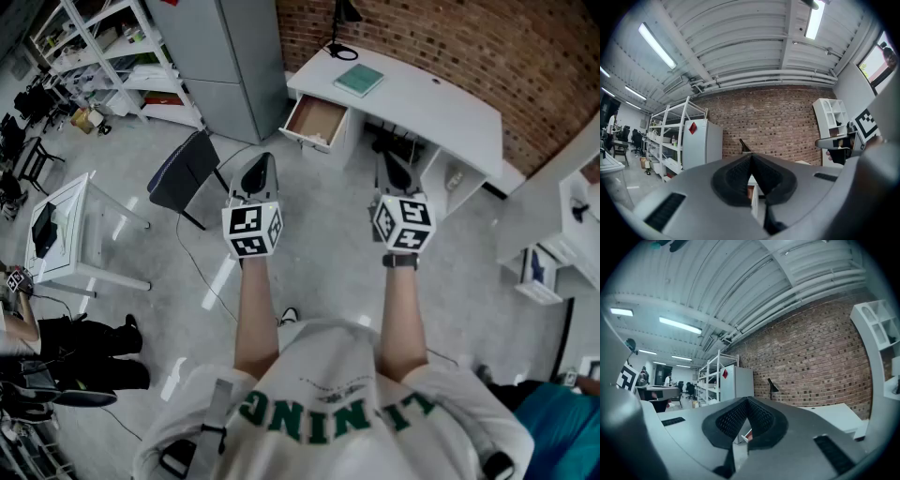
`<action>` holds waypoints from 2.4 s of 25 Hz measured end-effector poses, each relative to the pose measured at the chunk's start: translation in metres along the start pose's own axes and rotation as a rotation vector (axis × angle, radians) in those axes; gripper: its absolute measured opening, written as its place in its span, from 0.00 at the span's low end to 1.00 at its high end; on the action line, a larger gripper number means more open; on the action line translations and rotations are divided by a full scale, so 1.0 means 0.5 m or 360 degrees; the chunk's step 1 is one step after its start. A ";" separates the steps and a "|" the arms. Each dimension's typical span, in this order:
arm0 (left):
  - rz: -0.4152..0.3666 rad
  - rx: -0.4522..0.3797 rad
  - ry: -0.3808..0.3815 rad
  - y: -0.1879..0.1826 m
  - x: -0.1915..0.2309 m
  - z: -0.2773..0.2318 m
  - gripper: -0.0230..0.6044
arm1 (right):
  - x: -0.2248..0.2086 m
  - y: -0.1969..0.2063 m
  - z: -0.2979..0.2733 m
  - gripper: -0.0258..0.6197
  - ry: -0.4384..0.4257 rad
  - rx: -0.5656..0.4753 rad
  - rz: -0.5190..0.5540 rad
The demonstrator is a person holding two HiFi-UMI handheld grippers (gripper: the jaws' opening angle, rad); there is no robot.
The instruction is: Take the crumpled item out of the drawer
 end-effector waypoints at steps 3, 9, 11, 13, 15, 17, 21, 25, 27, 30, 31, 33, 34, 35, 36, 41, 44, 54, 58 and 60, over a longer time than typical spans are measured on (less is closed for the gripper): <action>0.0003 -0.0001 0.0002 0.002 -0.021 0.006 0.04 | -0.008 0.002 0.016 0.04 -0.0017 0.0002 0.0002; 0.0027 0.0015 0.0018 0.013 -0.075 0.031 0.04 | -0.019 0.016 0.060 0.04 -0.0062 0.0016 -0.0008; 0.0015 0.0020 0.0045 0.021 -0.100 0.041 0.04 | -0.026 0.029 0.069 0.04 -0.0085 0.0005 -0.0038; -0.0020 0.0040 0.0061 0.032 -0.122 0.051 0.04 | -0.036 0.050 0.075 0.04 -0.0102 -0.0014 -0.0106; -0.0051 0.0068 0.0046 0.047 -0.130 0.057 0.04 | -0.041 0.071 0.077 0.04 -0.0117 -0.0017 -0.0160; -0.0074 0.0102 0.0012 0.061 -0.127 0.049 0.04 | -0.045 0.083 0.066 0.04 -0.0126 -0.0006 -0.0188; -0.0027 0.0124 -0.0026 0.080 -0.110 0.011 0.04 | -0.062 0.088 0.015 0.04 -0.0134 0.0004 -0.0205; 0.0005 0.0096 -0.0034 0.087 -0.088 -0.073 0.04 | -0.087 0.105 -0.060 0.04 -0.0152 -0.0001 -0.0216; 0.0014 0.0087 -0.0033 0.089 -0.076 -0.139 0.03 | -0.109 0.112 -0.119 0.04 -0.0160 0.0017 -0.0222; 0.0035 0.0084 -0.0035 0.089 -0.049 -0.250 0.04 | -0.139 0.108 -0.218 0.04 -0.0164 0.0038 -0.0214; 0.0043 0.0086 -0.0031 0.086 -0.039 -0.285 0.04 | -0.148 0.104 -0.250 0.04 -0.0162 0.0043 -0.0205; 0.0055 0.0095 -0.0018 0.081 -0.019 -0.354 0.04 | -0.164 0.097 -0.314 0.04 -0.0152 0.0066 -0.0172; 0.0058 0.0099 -0.0013 0.079 -0.009 -0.387 0.04 | -0.172 0.097 -0.344 0.04 -0.0144 0.0086 -0.0155; 0.0058 0.0103 -0.0007 0.079 0.002 -0.419 0.04 | -0.180 0.098 -0.373 0.04 -0.0135 0.0108 -0.0146; 0.0057 0.0106 0.0001 0.079 0.013 -0.451 0.04 | -0.188 0.101 -0.402 0.04 -0.0125 0.0126 -0.0147; 0.0064 0.0134 0.0062 0.101 0.065 -0.604 0.04 | -0.225 0.117 -0.549 0.04 -0.0086 0.0171 -0.0179; 0.0072 0.0152 0.0091 0.120 0.088 -0.681 0.04 | -0.234 0.125 -0.626 0.04 -0.0085 0.0195 -0.0168; 0.0051 0.0161 0.0168 0.165 0.129 -0.845 0.04 | -0.275 0.181 -0.816 0.04 -0.0055 0.0307 -0.0230; 0.0081 0.0209 0.0102 0.192 0.141 -0.893 0.04 | -0.279 0.199 -0.862 0.04 -0.0099 0.0368 -0.0210; 0.0072 0.0269 0.0093 0.219 0.135 -0.918 0.04 | -0.297 0.217 -0.884 0.04 -0.0100 0.0397 -0.0227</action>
Point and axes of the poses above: the fingertips, and each gripper's own axes: z backward along the fingers, x to its left, y out of its underside, the point moved 9 cm from there along z, backward along the fingers, and after that the axes turned 14 degrees about -y, right-handed, at the moved point
